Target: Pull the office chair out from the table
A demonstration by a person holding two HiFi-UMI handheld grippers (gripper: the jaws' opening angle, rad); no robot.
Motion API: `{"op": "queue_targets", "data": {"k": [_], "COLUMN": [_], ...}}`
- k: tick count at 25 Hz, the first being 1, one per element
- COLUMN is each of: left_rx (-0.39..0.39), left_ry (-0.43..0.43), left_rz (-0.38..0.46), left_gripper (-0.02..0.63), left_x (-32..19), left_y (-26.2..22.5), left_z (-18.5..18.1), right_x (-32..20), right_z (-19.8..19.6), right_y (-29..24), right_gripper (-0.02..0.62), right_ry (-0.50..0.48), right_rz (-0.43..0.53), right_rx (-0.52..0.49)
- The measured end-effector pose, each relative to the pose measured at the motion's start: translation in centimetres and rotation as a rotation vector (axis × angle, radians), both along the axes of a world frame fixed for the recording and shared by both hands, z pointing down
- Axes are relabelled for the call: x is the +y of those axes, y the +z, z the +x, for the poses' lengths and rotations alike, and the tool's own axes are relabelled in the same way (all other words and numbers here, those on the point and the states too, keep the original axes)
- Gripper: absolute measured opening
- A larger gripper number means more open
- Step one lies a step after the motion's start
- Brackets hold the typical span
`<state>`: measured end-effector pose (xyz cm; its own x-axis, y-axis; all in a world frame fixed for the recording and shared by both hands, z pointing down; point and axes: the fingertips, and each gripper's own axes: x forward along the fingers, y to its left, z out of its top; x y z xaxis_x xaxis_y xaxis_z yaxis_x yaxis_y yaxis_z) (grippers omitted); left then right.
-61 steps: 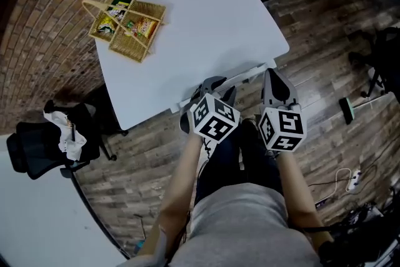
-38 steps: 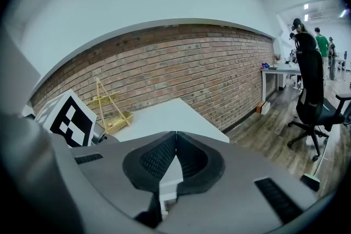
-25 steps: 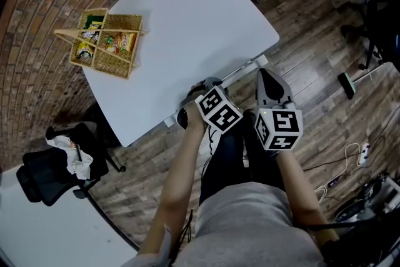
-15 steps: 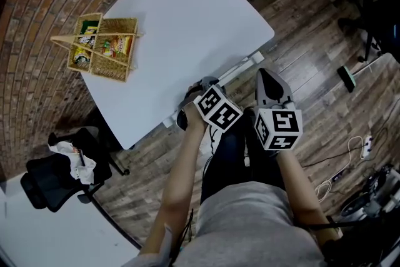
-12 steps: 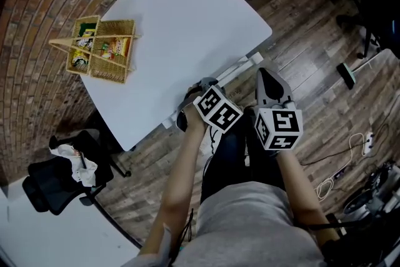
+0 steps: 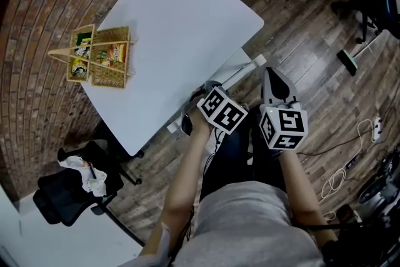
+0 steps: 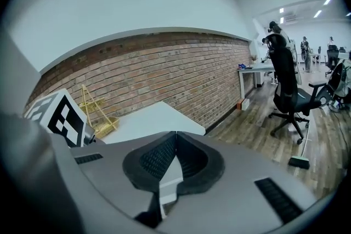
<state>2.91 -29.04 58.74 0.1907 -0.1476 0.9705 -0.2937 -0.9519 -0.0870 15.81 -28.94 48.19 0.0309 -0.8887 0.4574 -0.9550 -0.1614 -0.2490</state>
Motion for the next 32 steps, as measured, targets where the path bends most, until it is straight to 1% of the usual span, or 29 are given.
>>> {"op": "queue_targets", "data": {"k": [5, 9, 14, 17, 21, 24, 27, 32], "left_rx": [-0.034, -0.05, -0.068, -0.078, -0.075, -0.065, -0.059, -0.061], "left_ry": [0.021, 0.017, -0.014, -0.053, -0.105, -0.135, -0.154, -0.157], "left_rz": [0.0, -0.013, -0.037, -0.038, -0.036, -0.037, -0.043, -0.045], "left_gripper": [0.084, 0.084, 0.086, 0.086, 0.087, 0.087, 0.087, 0.087], "left_x": [1.8, 3.9, 7.3, 9.7, 13.1, 15.9, 18.3, 21.8], "left_y": [0.0, 0.1, 0.2, 0.2, 0.2, 0.2, 0.1, 0.1], "left_z": [0.5, 0.9, 1.9, 2.8, 4.5, 5.5, 6.4, 7.3], "right_x": [1.8, 3.4, 6.7, 9.3, 12.8, 15.0, 16.6, 19.2], "right_z": [1.3, 2.2, 3.7, 5.0, 6.8, 7.7, 8.2, 7.8], "right_y": [-0.1, -0.2, -0.7, -0.8, -1.1, -1.4, -1.6, -2.1], "right_gripper": [0.015, 0.015, 0.015, 0.015, 0.015, 0.014, 0.014, 0.015], "right_ry": [0.022, 0.007, -0.058, -0.111, -0.179, -0.21, -0.225, -0.263], "right_rz": [0.012, 0.022, 0.021, 0.016, 0.019, 0.027, 0.032, 0.051], "right_rx": [-0.009, -0.022, -0.022, -0.016, -0.003, 0.004, -0.003, -0.013]}}
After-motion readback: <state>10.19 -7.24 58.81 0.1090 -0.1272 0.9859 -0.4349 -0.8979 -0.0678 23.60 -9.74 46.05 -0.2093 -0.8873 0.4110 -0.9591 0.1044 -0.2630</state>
